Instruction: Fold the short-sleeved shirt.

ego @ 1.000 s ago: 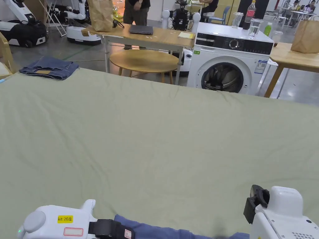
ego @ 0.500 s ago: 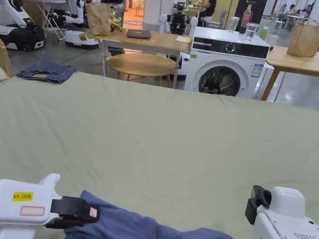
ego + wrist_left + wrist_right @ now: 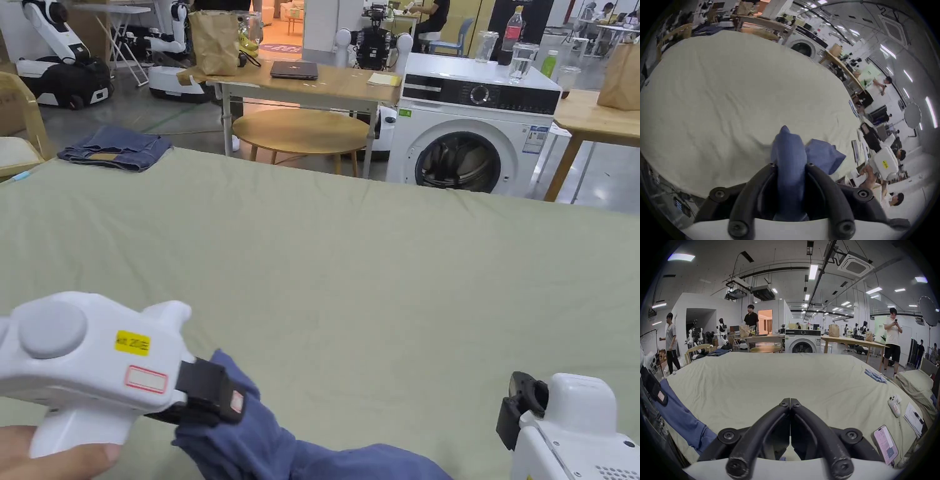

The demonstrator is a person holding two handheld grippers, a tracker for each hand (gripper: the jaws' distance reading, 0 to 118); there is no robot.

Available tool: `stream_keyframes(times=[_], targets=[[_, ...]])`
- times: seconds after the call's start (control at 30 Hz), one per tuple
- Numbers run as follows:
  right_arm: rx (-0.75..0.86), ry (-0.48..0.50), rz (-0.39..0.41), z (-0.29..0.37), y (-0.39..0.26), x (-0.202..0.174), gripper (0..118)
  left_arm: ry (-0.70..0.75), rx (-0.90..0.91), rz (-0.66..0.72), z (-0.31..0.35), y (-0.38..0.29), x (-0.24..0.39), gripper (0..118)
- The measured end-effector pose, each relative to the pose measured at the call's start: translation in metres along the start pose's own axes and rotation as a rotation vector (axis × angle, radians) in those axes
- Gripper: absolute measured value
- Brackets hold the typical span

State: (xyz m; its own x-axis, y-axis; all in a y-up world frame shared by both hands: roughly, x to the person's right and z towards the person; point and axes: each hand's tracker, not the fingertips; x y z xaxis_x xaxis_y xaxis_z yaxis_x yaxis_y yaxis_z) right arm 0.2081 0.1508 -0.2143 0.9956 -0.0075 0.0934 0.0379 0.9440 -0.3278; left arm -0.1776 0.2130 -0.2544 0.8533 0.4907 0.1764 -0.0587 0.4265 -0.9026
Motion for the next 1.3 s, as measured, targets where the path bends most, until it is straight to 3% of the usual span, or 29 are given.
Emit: stream_keyframes(times=[0.33, 0.67, 0.73, 0.8, 0.87, 0.93, 1.2, 1.3], targets=[[-0.018, -0.02, -0.011, 0.003, -0.005, 0.008, 0, -0.114, -0.19, -0.093, -0.101, -0.001, 0.088, 15], [-0.044, -0.044, -0.012, 0.003, -0.011, 0.02, 0, -0.006, -0.286, -0.107, -0.195, -0.021, 0.114, 15], [-0.047, -0.048, -0.016, 0.003, -0.012, 0.02, 0, -0.028, -0.276, -0.064, -0.195, -0.018, 0.11, 24], [-0.05, -0.049, -0.023, 0.002, -0.012, 0.02, 0, -0.119, -0.261, -0.011, -0.188, -0.014, 0.109, 41], [-0.058, -0.048, -0.022, 0.002, -0.013, 0.019, 0, -0.12, -0.248, -0.064, -0.177, -0.011, 0.115, 41], [-0.057, -0.045, -0.018, 0.003, -0.013, 0.018, 0, -0.113, -0.233, -0.112, -0.163, -0.011, 0.116, 41], [-0.047, -0.052, -0.017, 0.008, -0.012, 0.018, 0, -0.291, -0.151, -0.044, -0.125, -0.006, 0.107, 38], [-0.052, -0.054, -0.018, 0.008, -0.012, 0.02, 0, -0.289, -0.151, -0.069, -0.132, -0.008, 0.105, 20]])
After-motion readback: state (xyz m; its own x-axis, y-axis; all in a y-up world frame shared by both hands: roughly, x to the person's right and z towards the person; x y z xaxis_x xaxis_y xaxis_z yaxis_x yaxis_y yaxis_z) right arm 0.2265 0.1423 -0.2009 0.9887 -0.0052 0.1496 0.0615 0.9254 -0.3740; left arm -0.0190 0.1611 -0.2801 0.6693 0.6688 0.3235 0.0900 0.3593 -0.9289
